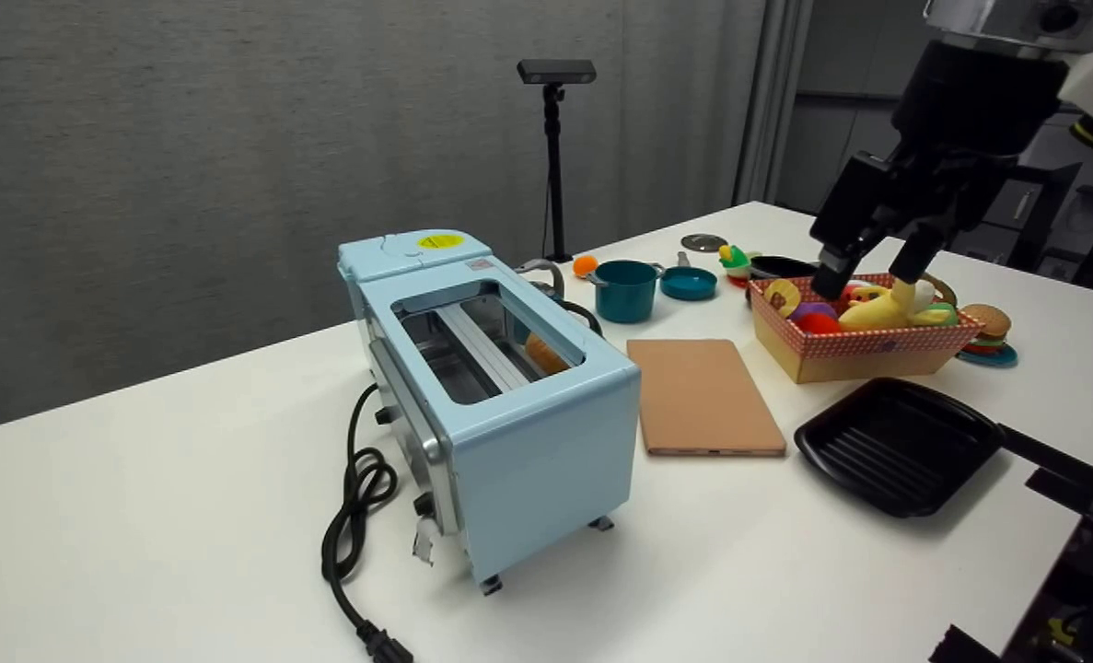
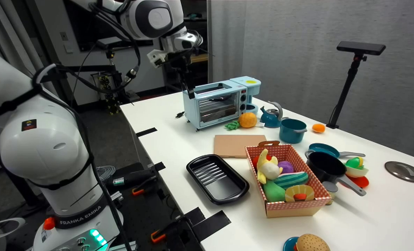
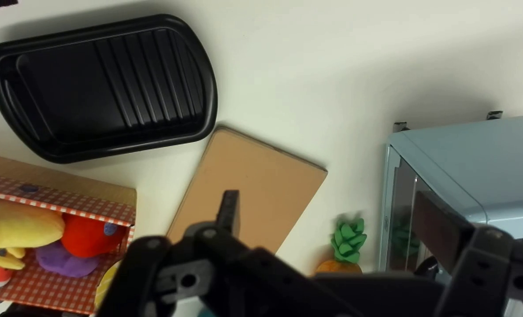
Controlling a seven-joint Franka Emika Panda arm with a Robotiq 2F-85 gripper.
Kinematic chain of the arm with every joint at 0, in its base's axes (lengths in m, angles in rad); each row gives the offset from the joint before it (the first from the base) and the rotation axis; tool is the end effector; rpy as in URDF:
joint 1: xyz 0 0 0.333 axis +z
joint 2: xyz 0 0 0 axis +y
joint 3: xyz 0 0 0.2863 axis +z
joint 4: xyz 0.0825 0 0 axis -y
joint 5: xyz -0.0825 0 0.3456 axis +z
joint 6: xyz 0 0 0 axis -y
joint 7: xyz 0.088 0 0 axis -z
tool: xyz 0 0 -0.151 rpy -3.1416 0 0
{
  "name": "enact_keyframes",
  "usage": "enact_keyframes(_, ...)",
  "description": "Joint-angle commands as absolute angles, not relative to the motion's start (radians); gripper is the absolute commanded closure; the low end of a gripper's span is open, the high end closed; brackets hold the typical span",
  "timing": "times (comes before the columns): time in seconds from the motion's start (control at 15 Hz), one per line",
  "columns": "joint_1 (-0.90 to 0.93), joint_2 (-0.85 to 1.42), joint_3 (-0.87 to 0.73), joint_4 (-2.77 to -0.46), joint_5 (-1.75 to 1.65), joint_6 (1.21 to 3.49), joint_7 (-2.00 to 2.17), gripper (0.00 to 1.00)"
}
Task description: Put the toy banana on the wooden board
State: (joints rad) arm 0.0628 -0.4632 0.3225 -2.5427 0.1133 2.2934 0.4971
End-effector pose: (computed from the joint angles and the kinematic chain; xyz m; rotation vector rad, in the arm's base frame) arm 0.3772 0.1547 0.3912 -3.0752 0.3033 -0.3100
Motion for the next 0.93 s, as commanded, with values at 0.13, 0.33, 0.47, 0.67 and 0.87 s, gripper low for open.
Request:
enact_keyframes(0.13, 0.066, -0.447, 0.294, -2.541, 0.101, 2.289, 0.515, 0.00)
enact_keyframes(0.33, 0.052, -0.434, 0.279, -2.539, 0.090, 2.281, 0.526, 0.00)
enact_keyframes(0.47, 0.040, -0.430, 0.265, -2.539, 0.080, 2.273, 0.534, 0.00)
enact_keyframes(0.67, 0.015, -0.424, 0.251, -2.541, 0.057, 2.273, 0.557, 0.00)
enact_keyframes(0.87, -0.010, -0.416, 0.239, -2.541, 0.034, 2.275, 0.589, 0.00)
